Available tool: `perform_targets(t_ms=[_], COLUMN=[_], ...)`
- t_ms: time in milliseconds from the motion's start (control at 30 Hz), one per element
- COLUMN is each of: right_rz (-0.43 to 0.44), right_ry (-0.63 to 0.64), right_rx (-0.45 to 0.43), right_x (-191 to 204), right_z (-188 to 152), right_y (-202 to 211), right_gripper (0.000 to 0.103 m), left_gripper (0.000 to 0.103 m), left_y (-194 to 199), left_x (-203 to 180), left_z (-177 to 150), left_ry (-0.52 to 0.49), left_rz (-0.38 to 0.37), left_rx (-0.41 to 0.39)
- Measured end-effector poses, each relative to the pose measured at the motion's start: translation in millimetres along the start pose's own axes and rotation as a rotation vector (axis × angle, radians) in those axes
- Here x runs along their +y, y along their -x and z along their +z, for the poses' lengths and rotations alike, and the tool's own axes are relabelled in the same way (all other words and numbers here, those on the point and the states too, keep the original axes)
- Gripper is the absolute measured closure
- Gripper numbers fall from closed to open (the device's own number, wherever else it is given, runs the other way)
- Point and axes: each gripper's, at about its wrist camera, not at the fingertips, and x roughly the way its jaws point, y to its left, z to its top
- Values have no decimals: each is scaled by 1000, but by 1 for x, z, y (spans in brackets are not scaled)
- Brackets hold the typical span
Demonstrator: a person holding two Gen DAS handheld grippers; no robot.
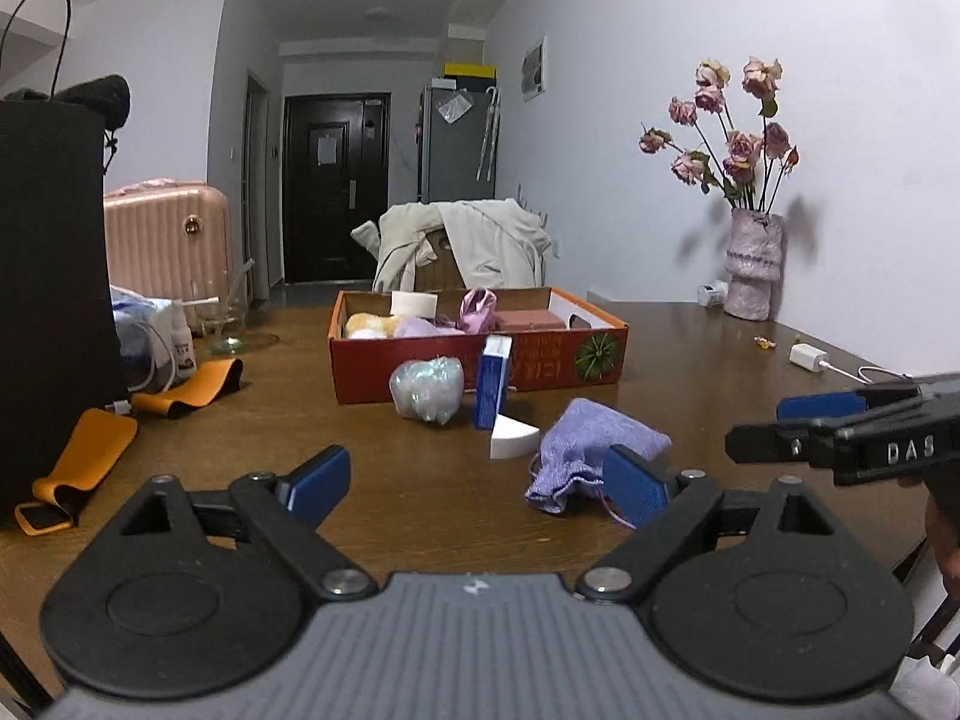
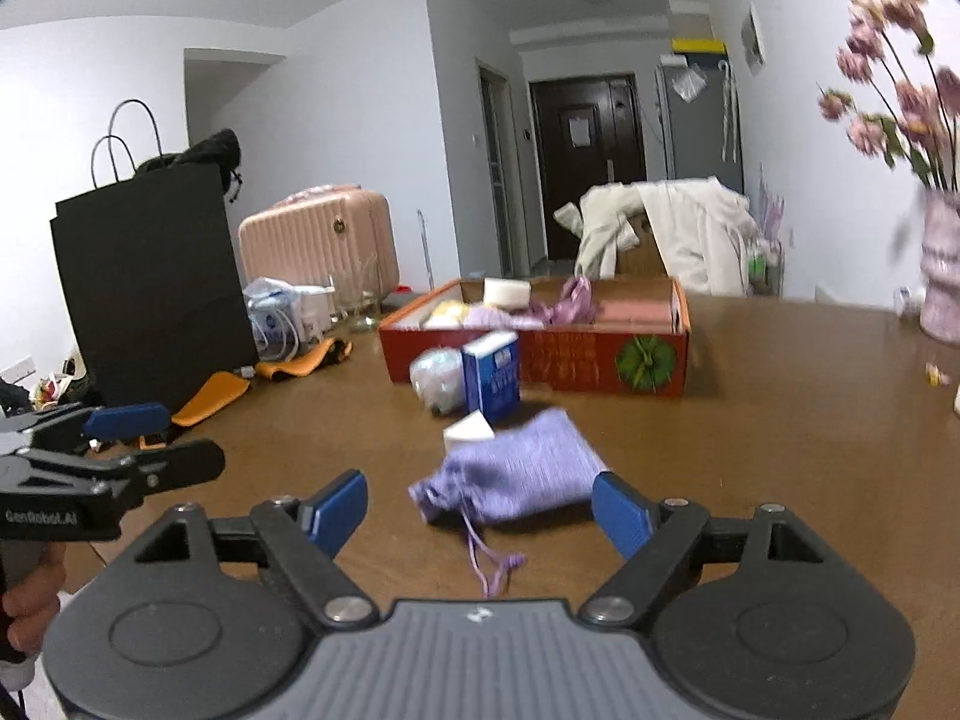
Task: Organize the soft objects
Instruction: 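Close the left tool on the lavender drawstring pouch while the right tool grips it too, then lift the lavender pouch with both tools and carry it over the box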
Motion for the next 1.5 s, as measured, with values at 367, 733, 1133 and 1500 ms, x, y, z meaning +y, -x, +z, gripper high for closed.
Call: perform_targets(t_ms=[367,733,1133,1500], right_rz=[-13,32,134,129], right_ry=[-107,-167,-220,-254], right_rx=[44,125,181,197], right_x=[-43,-78,-49,-15], right_z=[2,34,14,-12], right_y=[-35,-137,-133,-83], right_gripper=[22,41,72,84], left_gripper=[0,46,65,65], left_y=[-66,-157,-147,-105], left_x=[-14,-22,20,33], left_z=[4,2,-8,-22], left_ry=[68,137,220,257], left_rz=[-57,-163,-216,-245], left_rx=[125,269,297,281])
